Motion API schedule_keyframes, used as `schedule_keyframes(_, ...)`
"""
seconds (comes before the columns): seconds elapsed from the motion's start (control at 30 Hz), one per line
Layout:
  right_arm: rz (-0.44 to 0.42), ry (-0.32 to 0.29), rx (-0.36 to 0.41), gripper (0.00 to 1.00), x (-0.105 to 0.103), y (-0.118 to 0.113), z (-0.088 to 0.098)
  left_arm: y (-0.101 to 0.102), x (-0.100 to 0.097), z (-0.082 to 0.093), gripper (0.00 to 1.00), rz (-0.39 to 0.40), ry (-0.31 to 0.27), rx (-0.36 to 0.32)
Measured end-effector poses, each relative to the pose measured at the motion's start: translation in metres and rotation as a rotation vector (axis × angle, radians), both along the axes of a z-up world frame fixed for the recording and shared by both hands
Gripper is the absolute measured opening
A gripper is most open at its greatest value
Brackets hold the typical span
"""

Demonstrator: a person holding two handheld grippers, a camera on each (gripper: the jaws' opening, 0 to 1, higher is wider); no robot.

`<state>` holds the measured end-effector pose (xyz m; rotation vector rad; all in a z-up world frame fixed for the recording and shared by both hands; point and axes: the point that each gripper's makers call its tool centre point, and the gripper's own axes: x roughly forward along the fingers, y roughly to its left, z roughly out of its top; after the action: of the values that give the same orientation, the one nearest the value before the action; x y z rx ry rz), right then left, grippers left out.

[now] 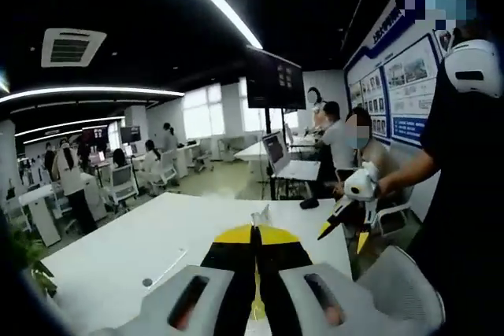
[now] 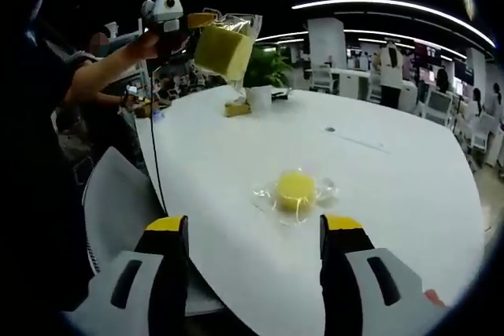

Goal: Compare the silicone blocks by pressing each to a similar depth, holding the contact briefly, and releasing to observe deformation and rebound differences across the visible hardness samples.

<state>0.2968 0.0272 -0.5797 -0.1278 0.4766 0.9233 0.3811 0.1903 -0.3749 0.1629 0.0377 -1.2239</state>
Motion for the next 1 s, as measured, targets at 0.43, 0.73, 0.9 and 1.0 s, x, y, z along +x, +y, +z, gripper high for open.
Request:
schedule_keyframes(0.43,0.128,-0.034,0.083,0.6,0.021,0.024,0.05,-0.024,-0.013,0.005,0.0,-0.1,-0.026,0.025)
schedule_keyframes(0.73,0.248,-0.03,0.263,0.6,0.041,0.069,0.118,-0.036,-0.027,0.009,0.0,-0.153,-0.028,0.033)
schedule_keyframes(0.9,0.315,-0.075,0.325,0.55,0.052,0.091,0.145,-0.039,-0.031,0.014,0.0,-0.173,-0.025,0.016)
schedule_keyframes(1.0,0.352,-0.042,0.374,0.52,0.053,0.104,0.151,-0.041,-0.035,0.017,0.0,-0.192,-0.015,0.002)
